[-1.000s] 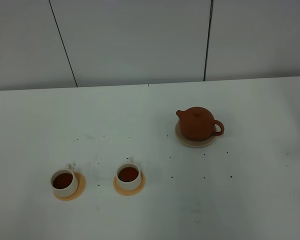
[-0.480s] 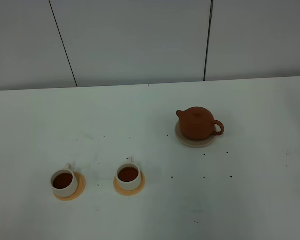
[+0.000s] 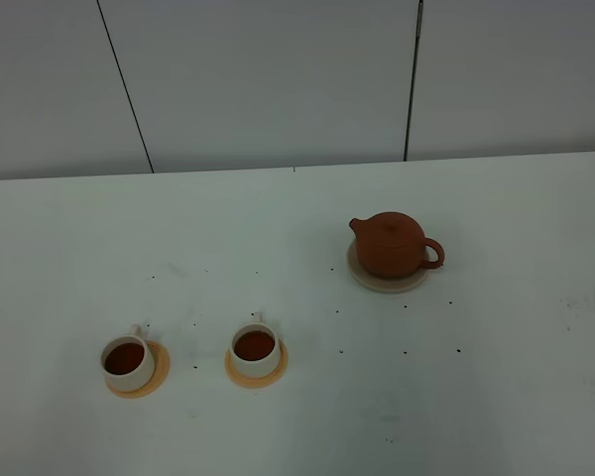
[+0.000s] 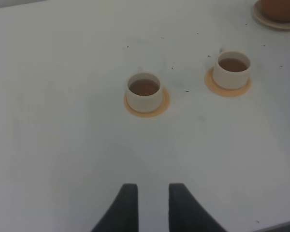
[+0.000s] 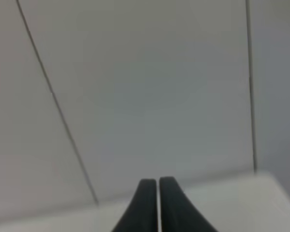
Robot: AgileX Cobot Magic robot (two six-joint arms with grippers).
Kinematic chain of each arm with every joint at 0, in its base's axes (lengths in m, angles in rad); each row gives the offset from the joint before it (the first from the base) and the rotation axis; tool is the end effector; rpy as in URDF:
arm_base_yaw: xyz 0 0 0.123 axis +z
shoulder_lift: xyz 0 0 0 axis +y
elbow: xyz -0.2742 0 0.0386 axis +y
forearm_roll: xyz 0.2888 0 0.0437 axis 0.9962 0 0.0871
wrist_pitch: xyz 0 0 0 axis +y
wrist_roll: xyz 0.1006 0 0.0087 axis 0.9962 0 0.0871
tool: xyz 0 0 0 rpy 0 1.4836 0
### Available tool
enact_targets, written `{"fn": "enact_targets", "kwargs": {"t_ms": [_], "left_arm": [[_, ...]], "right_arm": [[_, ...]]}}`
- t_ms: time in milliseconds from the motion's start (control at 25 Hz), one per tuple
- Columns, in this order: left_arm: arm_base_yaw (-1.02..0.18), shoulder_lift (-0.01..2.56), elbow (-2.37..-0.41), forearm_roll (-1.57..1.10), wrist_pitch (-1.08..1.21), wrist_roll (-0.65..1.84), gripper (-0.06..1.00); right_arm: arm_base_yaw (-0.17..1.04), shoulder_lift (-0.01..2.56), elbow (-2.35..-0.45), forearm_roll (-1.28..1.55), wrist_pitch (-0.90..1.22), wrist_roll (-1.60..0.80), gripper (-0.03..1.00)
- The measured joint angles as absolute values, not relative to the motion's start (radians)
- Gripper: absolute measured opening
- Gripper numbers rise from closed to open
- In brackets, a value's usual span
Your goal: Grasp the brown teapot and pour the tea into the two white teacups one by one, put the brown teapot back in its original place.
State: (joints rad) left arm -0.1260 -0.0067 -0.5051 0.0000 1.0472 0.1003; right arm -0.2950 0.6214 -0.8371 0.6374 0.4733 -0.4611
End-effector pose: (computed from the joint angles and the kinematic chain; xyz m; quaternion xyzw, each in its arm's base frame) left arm 0.0465 -0.0059 0.2955 0.0956 0.8412 -0.0068 0.5322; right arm 0.1698 -0.0229 0.4099 0.0606 0.7338 0.0427 0.6754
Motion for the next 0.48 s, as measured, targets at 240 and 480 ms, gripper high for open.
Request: {"fn": "enact_targets", "kwargs": {"t_ms": [240, 480], "left_arm": [[-0.126, -0.007, -0.505, 0.000, 1.047, 0.100, 0.23], [-0.126, -0.007, -0.505, 0.000, 1.047, 0.100, 0.23]], "right_arm": [[-0.301, 0.620, -0.876, 0.452, 0.807, -0.277, -0.01], [-0.301, 0.526, -0.877, 0.430, 0.932, -0.313, -0.01]]}}
